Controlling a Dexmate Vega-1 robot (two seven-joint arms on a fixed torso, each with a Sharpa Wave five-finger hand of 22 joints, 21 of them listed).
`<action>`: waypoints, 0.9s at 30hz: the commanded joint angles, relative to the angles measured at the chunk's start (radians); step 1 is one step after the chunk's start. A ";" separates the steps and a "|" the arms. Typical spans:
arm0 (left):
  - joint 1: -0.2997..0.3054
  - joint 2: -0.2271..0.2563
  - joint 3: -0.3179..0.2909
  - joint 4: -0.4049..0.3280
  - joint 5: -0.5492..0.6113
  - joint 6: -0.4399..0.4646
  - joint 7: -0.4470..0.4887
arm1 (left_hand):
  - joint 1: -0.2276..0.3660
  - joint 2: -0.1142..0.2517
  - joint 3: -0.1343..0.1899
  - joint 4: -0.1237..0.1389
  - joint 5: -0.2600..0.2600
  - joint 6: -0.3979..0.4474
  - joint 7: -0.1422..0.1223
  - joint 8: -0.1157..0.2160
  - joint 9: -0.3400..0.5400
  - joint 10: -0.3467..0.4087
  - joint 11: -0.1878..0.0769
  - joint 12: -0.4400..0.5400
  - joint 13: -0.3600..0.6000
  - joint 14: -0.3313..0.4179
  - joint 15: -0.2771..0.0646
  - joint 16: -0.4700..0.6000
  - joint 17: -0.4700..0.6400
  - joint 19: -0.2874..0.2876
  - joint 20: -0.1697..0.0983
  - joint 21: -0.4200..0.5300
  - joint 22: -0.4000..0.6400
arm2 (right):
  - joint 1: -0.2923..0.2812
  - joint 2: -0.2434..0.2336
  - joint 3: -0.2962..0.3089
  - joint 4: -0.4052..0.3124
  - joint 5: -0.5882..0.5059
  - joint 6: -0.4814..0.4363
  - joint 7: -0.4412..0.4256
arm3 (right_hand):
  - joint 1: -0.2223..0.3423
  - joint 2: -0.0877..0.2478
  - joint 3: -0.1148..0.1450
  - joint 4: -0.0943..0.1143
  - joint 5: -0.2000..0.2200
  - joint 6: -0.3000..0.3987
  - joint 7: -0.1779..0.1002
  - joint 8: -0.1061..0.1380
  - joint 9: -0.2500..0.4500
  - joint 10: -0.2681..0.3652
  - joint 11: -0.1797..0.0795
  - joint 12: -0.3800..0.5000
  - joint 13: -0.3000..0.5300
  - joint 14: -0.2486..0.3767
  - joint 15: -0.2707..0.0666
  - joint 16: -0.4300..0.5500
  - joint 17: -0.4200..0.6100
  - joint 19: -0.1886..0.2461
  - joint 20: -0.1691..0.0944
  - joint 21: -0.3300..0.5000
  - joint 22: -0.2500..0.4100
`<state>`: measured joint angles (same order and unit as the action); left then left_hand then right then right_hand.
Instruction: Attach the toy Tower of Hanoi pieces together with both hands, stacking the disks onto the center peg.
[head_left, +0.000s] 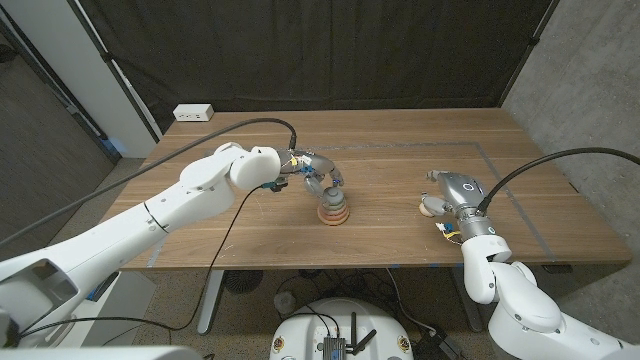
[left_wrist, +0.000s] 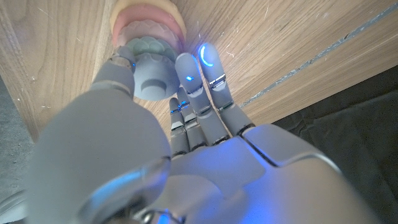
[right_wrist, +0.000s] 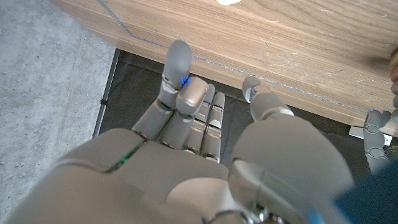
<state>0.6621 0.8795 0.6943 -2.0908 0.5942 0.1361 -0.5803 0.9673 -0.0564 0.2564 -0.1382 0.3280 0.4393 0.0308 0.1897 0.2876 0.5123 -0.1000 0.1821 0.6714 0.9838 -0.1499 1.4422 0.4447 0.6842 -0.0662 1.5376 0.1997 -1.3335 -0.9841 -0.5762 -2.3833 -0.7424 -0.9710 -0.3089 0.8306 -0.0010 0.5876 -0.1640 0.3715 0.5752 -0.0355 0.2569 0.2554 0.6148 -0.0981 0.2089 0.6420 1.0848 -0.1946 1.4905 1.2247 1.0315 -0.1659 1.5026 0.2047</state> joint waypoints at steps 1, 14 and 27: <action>0.049 0.053 -0.056 -0.025 -0.043 0.023 0.030 | -0.005 0.002 -0.005 0.000 -0.006 0.005 0.007 0.007 -0.002 -0.001 0.004 0.006 0.000 -0.002 -0.069 0.001 0.003 -0.008 -0.140 -0.001 0.004 | 0.021 0.003 -0.010 -0.001 0.002 -0.007 0.022 | -0.008 0.000 0.010 0.001 0.004 0.000 0.000 0.000 0.004 0.003 0.002 -0.006 0.003 0.010 -0.023 0.005 0.003 0.007 -0.054 0.008 0.001; 0.163 0.135 -0.172 -0.071 -0.130 0.071 0.157 | -0.008 0.010 -0.004 -0.004 -0.007 0.028 0.001 0.019 -0.009 0.022 -0.007 0.018 -0.007 -0.007 -0.069 0.001 0.003 -0.009 -0.140 0.000 0.004 | 0.035 0.002 0.001 0.013 0.031 0.034 0.011 | -0.009 -0.001 0.011 -0.001 0.005 -0.011 0.000 -0.003 0.009 -0.008 0.001 -0.009 0.003 0.018 -0.024 0.011 0.003 0.018 -0.054 0.016 0.010; 0.346 0.222 -0.273 -0.169 -0.148 0.220 0.342 | -0.010 0.027 0.002 -0.006 -0.006 0.057 -0.001 0.030 -0.016 0.056 -0.009 0.030 -0.009 0.008 -0.069 0.012 0.011 0.004 -0.140 0.005 0.004 | 0.050 -0.007 0.018 0.039 0.061 0.105 0.007 | -0.007 -0.006 0.012 -0.004 0.005 -0.001 -0.005 0.004 0.015 -0.011 0.001 -0.009 0.002 0.021 -0.023 0.017 0.005 0.013 -0.054 0.012 0.006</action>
<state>0.8771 1.0372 0.4929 -2.1857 0.4561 0.2491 -0.3735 0.9545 -0.0430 0.2524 -0.1422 0.3212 0.4856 0.0313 0.2127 0.2691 0.5609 -0.1091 0.2078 0.6624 0.9840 -0.1499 1.4482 0.4524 0.6790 -0.0608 1.5376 0.2023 -1.2920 -0.9844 -0.5737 -2.3630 -0.7093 -0.9202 -0.2963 0.8304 -0.0012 0.5960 -0.1642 0.3715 0.5622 -0.0409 0.2569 0.2672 0.6053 -0.1003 0.1995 0.6418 1.0939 -0.1967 1.5017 1.2247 1.0386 -0.1732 1.5103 0.2089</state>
